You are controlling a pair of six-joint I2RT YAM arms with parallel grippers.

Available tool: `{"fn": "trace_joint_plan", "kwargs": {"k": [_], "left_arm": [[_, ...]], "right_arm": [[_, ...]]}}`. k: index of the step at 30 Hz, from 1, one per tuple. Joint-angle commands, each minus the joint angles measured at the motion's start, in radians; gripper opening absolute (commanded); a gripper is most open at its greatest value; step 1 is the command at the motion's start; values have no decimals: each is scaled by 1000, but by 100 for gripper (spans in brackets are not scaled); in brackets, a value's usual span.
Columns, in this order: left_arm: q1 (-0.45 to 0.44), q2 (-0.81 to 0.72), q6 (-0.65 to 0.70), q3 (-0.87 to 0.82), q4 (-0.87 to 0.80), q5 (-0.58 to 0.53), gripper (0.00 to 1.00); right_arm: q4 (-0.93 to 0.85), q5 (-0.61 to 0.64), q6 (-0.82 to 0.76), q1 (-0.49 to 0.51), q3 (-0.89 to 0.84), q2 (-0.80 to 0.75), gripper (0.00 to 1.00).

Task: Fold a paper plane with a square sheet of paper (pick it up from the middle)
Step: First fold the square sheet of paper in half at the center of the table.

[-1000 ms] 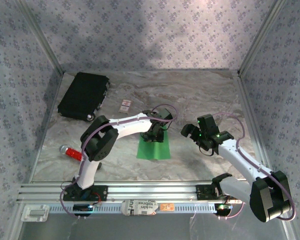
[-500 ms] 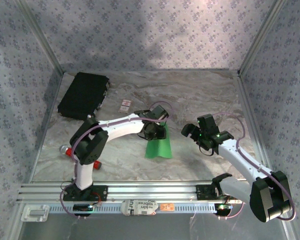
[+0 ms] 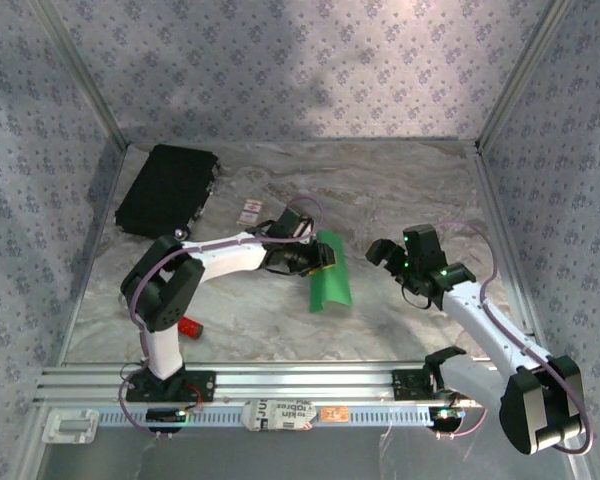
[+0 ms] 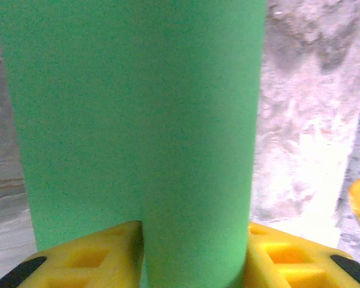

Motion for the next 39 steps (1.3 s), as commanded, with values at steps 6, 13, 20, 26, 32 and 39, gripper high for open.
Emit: {"fn": "trace_joint_plan", "kwargs": {"k": [6,13,20,26,32,39], "left_arm": [[16,-5,-95,-61,276,138,41],[31,11,-177,-109,453,180,41],[39,8,-213,-118,531,201,41],[47,29,-210,-143,551,209,41],[63,58,-210,-188,581,202,40],[65,67,-168,-210,529,182,40]], "right_arm": [[25,-80,-12,-47,29,-23,99],[47,-115,-5,-68,2,-32,99],[75,-136,3,-75,-10,-31,99],[80,-142,-4,-78,-13,-38,99],[101,-150,-5,-78,-34,-49,99],[109,-159,-8,-78,-43,-46,99]]}}
